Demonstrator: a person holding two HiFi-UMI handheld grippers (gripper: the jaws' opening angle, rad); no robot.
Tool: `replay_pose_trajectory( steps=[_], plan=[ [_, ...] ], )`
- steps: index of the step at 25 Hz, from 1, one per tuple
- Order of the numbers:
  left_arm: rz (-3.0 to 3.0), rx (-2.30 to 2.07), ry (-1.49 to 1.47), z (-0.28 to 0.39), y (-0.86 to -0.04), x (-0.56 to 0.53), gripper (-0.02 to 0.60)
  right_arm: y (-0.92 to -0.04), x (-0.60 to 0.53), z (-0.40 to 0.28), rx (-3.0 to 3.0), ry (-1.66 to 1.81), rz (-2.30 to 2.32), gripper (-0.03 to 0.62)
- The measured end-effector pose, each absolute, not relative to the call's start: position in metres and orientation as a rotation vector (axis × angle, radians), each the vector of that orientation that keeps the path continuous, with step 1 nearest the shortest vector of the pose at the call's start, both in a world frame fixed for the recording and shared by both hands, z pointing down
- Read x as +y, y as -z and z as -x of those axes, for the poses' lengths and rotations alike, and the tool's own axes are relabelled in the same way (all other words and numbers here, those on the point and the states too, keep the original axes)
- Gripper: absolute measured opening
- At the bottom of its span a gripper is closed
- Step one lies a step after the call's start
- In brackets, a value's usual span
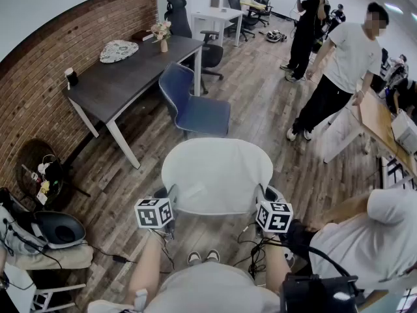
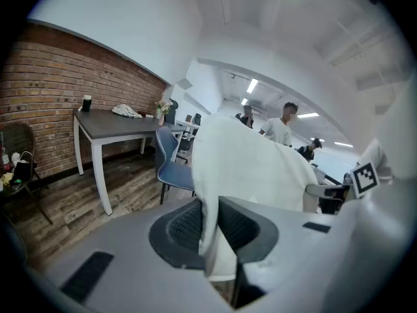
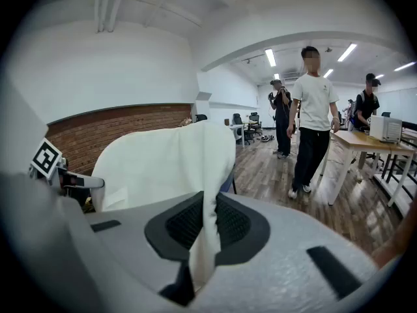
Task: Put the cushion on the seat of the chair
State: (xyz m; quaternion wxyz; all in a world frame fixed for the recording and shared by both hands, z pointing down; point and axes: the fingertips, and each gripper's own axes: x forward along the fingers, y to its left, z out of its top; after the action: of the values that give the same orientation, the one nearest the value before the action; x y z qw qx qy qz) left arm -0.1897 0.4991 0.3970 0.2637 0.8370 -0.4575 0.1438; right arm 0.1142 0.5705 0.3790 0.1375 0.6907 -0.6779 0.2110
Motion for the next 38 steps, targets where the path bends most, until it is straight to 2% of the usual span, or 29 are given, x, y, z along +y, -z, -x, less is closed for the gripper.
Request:
replay_pose_trajectory(
  steps=[27, 38],
  plan=[
    [-2.257, -1.138, -0.377, 0.22, -0.426, 0.493, 0.051, -0.394, 0.578, -0.074, -1.95, -0.692, -2.024, 0.045],
    [-2.244, -1.117, -0.437, 0.194, -0.441, 0.446, 0.051, -0.413, 0.533, -0.099, -1.925, -0.748, -2.027, 0.044]
  ],
)
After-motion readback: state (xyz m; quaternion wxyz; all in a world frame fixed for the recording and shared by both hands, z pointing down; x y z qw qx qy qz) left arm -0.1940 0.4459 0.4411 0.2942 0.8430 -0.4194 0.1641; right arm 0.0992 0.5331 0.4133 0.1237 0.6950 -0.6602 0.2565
